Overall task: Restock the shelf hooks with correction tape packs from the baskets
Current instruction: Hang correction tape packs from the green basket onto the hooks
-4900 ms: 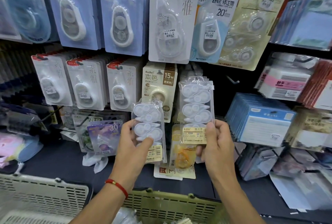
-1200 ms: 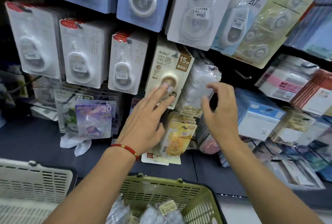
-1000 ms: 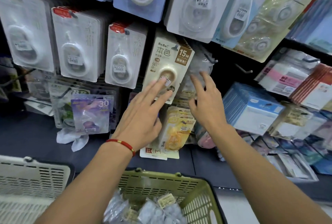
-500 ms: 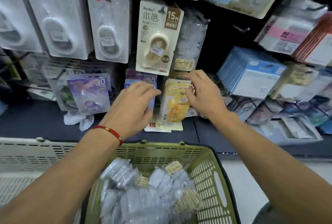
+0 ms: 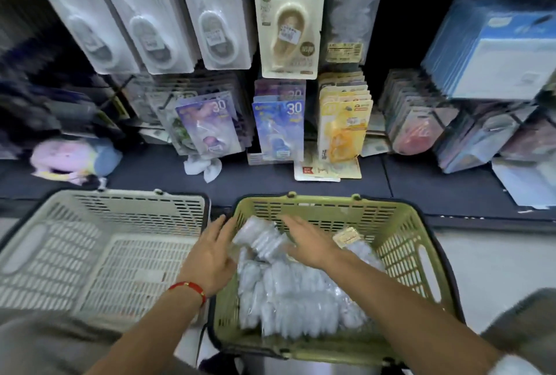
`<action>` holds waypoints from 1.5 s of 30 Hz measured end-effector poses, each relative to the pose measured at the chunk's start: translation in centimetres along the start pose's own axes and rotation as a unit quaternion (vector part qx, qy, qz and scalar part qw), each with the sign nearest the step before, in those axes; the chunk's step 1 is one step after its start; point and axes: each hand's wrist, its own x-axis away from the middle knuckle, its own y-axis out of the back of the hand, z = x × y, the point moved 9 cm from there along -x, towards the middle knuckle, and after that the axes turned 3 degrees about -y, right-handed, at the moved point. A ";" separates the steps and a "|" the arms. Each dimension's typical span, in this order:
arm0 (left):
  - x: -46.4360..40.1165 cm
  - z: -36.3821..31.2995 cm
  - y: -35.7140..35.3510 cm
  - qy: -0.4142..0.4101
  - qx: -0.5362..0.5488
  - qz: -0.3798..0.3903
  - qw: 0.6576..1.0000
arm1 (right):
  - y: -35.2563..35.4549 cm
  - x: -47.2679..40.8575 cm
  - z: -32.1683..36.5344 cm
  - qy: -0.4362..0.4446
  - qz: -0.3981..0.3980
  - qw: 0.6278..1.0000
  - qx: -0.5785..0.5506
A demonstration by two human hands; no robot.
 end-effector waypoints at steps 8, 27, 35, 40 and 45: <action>2.3 -0.1 -2.2 0.033 0.026 -0.043 0.998 | -4.2 -1.2 0.9 -0.030 -0.051 0.989 -0.137; -0.2 -4.1 -7.5 -0.076 -0.161 0.079 0.981 | -6.9 3.4 -2.8 0.021 -0.027 0.988 -0.153; 0.0 -4.7 -10.3 0.053 0.039 0.129 0.989 | -5.2 6.8 -6.8 -0.025 -0.057 0.983 -0.172; 0.8 -4.7 -11.3 0.098 0.018 0.144 0.985 | -4.9 10.3 -9.7 -0.097 -0.048 0.974 -0.197; 1.7 -4.4 -11.9 0.199 0.065 0.166 0.964 | -7.4 11.7 -10.3 -0.204 0.009 0.900 -0.385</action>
